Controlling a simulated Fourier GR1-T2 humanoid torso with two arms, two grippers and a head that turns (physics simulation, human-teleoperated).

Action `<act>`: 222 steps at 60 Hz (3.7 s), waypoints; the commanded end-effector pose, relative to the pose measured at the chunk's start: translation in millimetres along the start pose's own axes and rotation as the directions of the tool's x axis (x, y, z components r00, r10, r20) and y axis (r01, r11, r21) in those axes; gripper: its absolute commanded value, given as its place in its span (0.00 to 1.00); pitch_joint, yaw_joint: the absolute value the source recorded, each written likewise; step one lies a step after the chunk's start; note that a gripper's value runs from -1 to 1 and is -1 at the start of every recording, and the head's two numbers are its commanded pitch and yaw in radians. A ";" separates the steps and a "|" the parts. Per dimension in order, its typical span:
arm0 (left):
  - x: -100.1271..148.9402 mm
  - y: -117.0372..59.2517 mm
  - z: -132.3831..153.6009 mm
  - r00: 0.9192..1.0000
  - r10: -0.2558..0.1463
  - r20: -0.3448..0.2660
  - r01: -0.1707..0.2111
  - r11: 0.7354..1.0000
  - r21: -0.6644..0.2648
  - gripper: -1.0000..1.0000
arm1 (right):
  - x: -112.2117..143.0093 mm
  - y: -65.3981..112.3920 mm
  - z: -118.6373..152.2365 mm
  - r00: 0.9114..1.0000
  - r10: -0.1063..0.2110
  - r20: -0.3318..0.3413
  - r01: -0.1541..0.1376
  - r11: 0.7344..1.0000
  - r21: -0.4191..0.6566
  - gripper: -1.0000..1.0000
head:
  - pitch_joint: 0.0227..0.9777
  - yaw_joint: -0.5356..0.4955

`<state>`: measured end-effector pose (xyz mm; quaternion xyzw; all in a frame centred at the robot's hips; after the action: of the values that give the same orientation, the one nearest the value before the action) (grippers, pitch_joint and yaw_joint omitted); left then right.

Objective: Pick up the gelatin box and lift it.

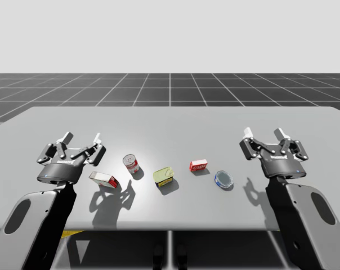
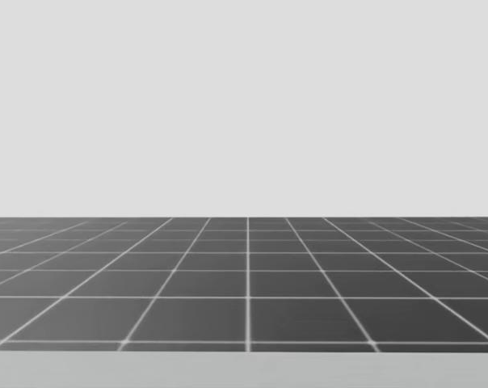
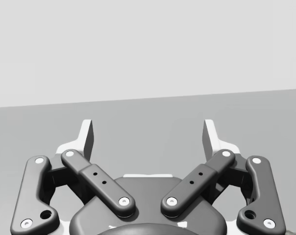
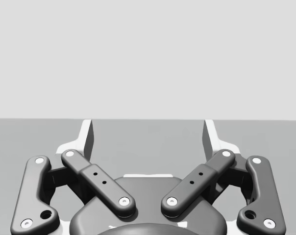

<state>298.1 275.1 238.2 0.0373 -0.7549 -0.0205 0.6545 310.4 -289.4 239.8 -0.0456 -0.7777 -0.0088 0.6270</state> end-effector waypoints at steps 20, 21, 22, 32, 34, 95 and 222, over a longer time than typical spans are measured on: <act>-1.4 -1.0 -0.3 1.000 -0.006 -0.010 0.006 1.000 -0.003 0.00 | -0.1 0.7 -3.2 1.000 -0.013 -0.023 0.013 1.000 0.009 0.00 | 0.24 0.53; -1.4 -1.0 -0.3 1.000 -0.006 -0.010 0.006 1.000 -0.003 0.00 | -0.2 0.8 -3.2 1.000 -0.014 -0.023 0.014 1.000 0.009 0.00 | 0.26 0.53; -1.5 -1.0 -0.3 1.000 -0.006 -0.011 0.006 1.000 -0.003 0.00 | -0.3 0.8 -3.3 1.000 -0.013 -0.025 0.013 1.000 0.009 0.00 | 0.28 0.53; -2.1 -1.2 -0.7 1.000 -0.009 -0.015 0.009 1.000 -0.008 0.00 | -2.0 1.3 -4.7 1.000 0.008 -0.028 -0.008 1.000 0.000 0.00 | 0.47 0.52; -2.2 -1.3 -0.7 1.000 -0.010 -0.016 0.010 1.000 -0.010 0.00 | -2.6 1.5 -4.9 0.999 0.011 -0.031 -0.011 1.000 0.001 0.00 | 0.50 0.51; -3.4 -10.2 0.6 1.000 -0.012 -0.025 0.011 0.999 -0.040 0.00 | -0.7 62.2 51.3 0.994 0.012 -0.109 -0.007 0.999 0.043 0.00 | 0.84 0.30; -2.3 -7.0 0.6 0.999 0.003 -0.037 -0.003 1.000 -0.023 0.00 | -112.3 177.8 54.1 0.903 0.079 -0.423 -0.042 0.995 0.095 0.33 | 0.84 0.32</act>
<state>297.9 268.4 235.6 0.0290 -0.7426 -0.0272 0.6686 296.9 -115.5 116.3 -0.0326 -0.6268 0.0313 0.7778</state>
